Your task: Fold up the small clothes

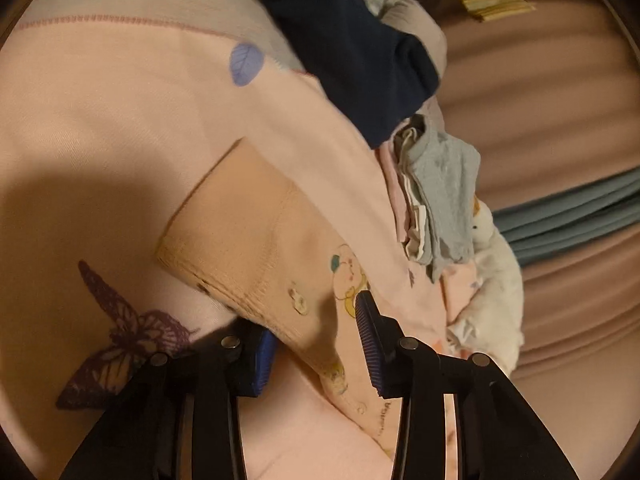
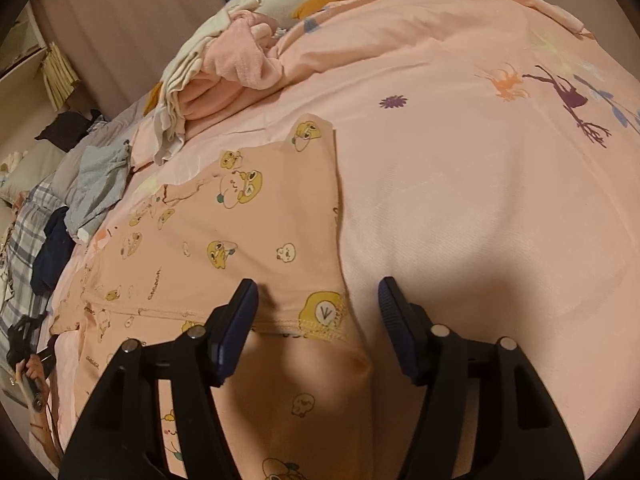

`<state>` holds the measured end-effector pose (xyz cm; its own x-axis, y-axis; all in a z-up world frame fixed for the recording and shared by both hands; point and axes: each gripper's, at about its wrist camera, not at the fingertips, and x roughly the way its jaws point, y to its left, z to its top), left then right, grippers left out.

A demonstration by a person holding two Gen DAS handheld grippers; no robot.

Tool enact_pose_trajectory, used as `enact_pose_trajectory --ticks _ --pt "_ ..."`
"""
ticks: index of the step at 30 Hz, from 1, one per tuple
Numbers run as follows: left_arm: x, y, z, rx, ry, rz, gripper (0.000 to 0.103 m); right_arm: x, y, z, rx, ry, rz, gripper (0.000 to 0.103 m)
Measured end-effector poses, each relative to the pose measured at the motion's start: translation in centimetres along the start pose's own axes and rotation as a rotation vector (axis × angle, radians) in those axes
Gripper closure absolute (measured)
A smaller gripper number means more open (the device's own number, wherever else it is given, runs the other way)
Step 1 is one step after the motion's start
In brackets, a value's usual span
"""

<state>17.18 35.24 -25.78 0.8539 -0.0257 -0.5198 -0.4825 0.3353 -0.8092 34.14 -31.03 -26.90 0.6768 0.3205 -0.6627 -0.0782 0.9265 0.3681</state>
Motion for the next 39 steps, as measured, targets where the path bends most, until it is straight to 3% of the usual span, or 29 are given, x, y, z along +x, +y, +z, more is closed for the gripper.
enact_pose_trajectory --ticks 2,3,4,6,9,11,13,16,18,21,22,23,26,28,31,35,39 --pt "0.4 -0.2 0.1 0.008 -0.024 0.017 0.073 -0.2 -0.7 0.0 0.028 -0.014 0.041 0.039" --pt "0.6 -0.2 0.3 0.005 -0.033 0.046 0.089 -0.2 -1.1 0.0 0.046 -0.017 0.062 0.039" --pt "0.9 -0.2 0.4 0.007 -0.034 0.087 0.097 -0.4 -1.5 0.0 0.064 -0.020 0.085 0.039" --pt "0.8 -1.3 0.3 0.053 -0.063 0.149 0.099 -0.6 -2.7 0.0 0.122 -0.030 0.161 0.039" --pt "-0.2 -5.5 -1.0 0.243 -0.160 0.253 0.101 -1.0 -4.3 0.1 0.197 -0.026 0.275 0.043" --pt "-0.3 -9.4 -2.7 0.352 -0.172 0.243 0.101 -1.2 -5.5 0.2 0.256 -0.026 0.357 0.046" --pt "0.1 -14.1 -5.7 0.431 -0.145 0.168 0.101 -1.6 -6.9 0.0 0.340 -0.038 0.444 0.049" --pt "1.6 -22.4 -13.9 0.654 -0.029 0.057 0.101 -1.7 -7.8 -0.2 0.415 -0.038 0.508 0.051" --pt "3.4 -27.3 -21.5 0.810 0.122 -0.021 0.098 -1.7 -7.6 -0.1 0.411 -0.030 0.523 0.051" --pt "7.5 -30.5 -29.1 0.901 0.413 -0.074 0.076 -1.8 -6.9 0.0 0.371 -0.015 0.515 0.051" --pt "8.7 -30.7 -30.7 0.883 0.480 -0.049 0.075 -1.9 -6.8 0.0 0.358 -0.009 0.513 0.051" --pt "8.9 -30.5 -31.4 0.871 0.492 -0.018 0.075 -2.0 -6.5 0.1 0.337 -0.002 0.514 0.050" --pt "7.7 -30.0 -31.5 0.880 0.440 -0.012 0.072 -1.9 -6.8 0.1 0.332 0.005 0.527 0.046" --pt "6.0 -29.8 -30.6 0.916 0.384 -0.003 0.050 -1.9 -6.8 0.2 0.334 0.007 0.525 0.045" --pt "2.4 -27.8 -29.4 1.015 0.256 0.071 0.031 -1.8 -6.7 0.1 0.307 0.013 0.505 0.043" --pt "0.5 -22.6 -28.5 1.122 0.083 0.294 0.028 -1.7 -6.1 -0.1 0.264 0.011 0.452 0.042" --pt "2.9 -17.8 -26.9 1.127 0.117 0.357 0.028 -2.8 -5.4 0.0 0.292 0.034 0.418 0.040"
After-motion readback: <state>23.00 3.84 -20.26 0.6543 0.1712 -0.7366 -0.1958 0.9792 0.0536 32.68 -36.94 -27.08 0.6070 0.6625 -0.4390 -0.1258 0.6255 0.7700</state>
